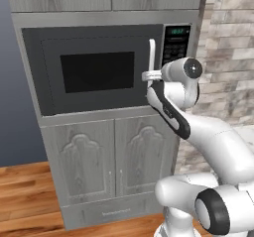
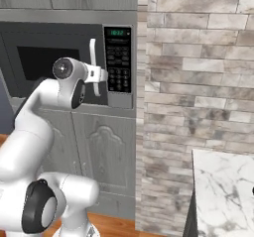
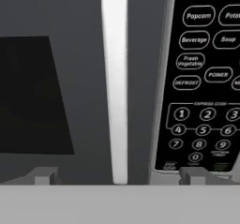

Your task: The microwave is finished heating the shrimp and tomato. Take the bowl containing the food and place it on the dining counter.

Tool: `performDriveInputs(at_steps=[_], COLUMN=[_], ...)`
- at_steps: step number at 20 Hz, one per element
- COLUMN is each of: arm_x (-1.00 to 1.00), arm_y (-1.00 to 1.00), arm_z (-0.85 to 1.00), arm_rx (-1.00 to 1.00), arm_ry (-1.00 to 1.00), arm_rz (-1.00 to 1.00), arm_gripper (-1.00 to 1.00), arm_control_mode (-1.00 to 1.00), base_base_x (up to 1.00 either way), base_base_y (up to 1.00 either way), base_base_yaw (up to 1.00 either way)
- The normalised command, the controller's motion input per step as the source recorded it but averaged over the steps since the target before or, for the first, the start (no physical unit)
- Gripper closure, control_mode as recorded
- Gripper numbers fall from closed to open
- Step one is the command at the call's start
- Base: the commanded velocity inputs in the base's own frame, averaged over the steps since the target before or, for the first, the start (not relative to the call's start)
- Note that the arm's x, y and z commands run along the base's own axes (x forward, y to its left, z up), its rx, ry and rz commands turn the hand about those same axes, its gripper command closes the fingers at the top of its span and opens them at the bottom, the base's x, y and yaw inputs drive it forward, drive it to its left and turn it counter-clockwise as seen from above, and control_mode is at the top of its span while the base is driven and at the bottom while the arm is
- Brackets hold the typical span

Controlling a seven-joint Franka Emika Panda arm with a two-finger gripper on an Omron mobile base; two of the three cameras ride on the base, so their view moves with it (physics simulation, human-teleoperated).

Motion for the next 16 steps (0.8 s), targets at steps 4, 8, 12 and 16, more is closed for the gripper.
performDriveInputs(at_steps=[4, 8, 12, 16], arm_x=[0.43, 0.52, 0.57, 0.5], arm_y=[0.09, 0.09, 0.0, 0.0], arm_z=[-0.19, -0.15, -0.01, 0.0], arm_rx=[0.0, 0.0, 0.0, 0.0], arm_ry=[-0.03, -0.02, 0.0, 0.0], arm_rz=[0.0, 0.0, 0.0, 0.0], arm_gripper=[-1.0, -1.0, -1.0, -1.0], arm_control_mode=[-1.0, -1.0, -1.0, -1.0], base_base_x=[0.0, 0.0, 0.0, 0.0], base_base_y=[0.0, 0.0, 0.0, 0.0], base_base_yaw=[0.0, 0.0, 0.0, 0.0])
